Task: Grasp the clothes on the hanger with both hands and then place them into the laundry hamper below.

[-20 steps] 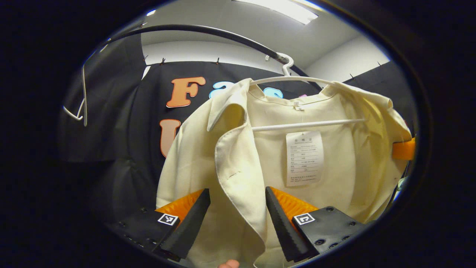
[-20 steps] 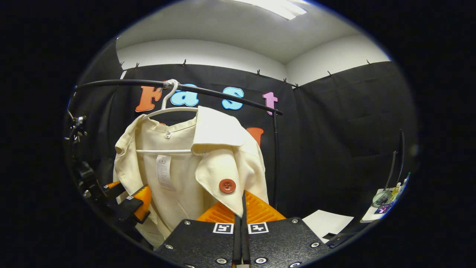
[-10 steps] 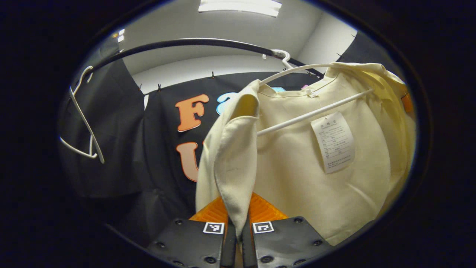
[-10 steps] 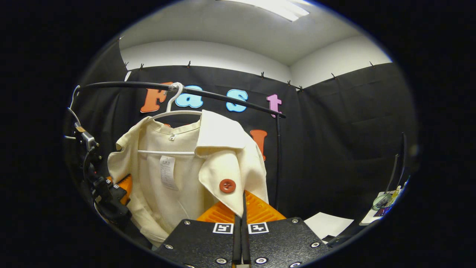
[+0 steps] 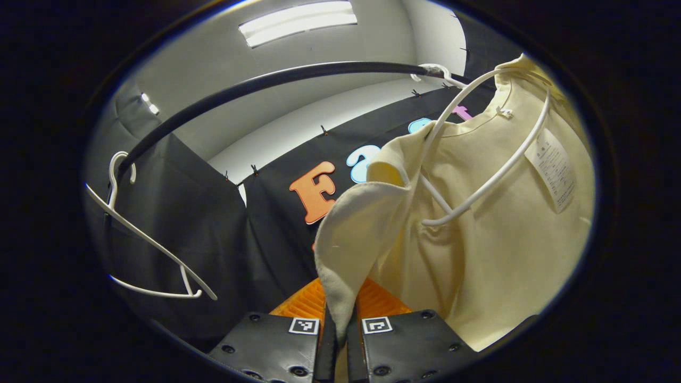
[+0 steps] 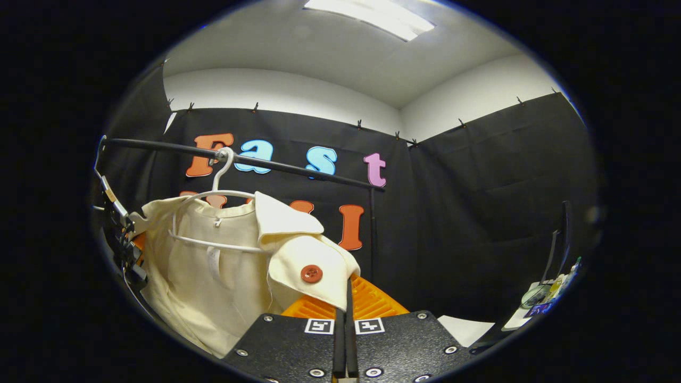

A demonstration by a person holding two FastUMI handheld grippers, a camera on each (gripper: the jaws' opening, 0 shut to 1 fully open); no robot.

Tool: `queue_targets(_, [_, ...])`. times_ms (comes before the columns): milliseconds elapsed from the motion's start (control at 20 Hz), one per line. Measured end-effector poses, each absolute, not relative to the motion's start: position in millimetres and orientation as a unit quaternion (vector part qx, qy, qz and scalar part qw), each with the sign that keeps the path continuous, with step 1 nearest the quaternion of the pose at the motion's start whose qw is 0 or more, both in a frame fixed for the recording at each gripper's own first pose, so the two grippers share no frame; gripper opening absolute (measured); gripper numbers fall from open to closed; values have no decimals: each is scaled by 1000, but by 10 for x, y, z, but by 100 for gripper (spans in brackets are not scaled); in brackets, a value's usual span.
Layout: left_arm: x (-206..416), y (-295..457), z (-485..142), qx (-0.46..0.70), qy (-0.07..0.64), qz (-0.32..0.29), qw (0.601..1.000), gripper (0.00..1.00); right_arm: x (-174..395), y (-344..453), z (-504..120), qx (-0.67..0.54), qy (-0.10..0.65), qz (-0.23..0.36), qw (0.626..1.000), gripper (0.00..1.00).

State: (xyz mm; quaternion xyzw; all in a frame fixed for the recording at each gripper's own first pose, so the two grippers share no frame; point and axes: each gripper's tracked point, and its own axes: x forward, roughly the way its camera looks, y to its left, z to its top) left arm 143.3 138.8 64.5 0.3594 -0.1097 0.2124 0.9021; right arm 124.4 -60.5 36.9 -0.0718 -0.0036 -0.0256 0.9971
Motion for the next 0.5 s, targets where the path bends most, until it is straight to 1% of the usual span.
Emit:
queue_targets(250, [1751, 1556, 799, 369, -113, 231, 893, 15, 1486, -958, 864, -71, -39, -51, 995, 0])
queue_targets(350, [1897, 1623, 800, 357, -110, 233, 898, 15, 1625, -1099, 1087, -67, -56, -60, 994, 0])
queue_targets(500, [2064, 1622, 784, 349, -105, 231, 902, 15, 1931, -1140, 1251, -53, -62, -52, 995, 0])
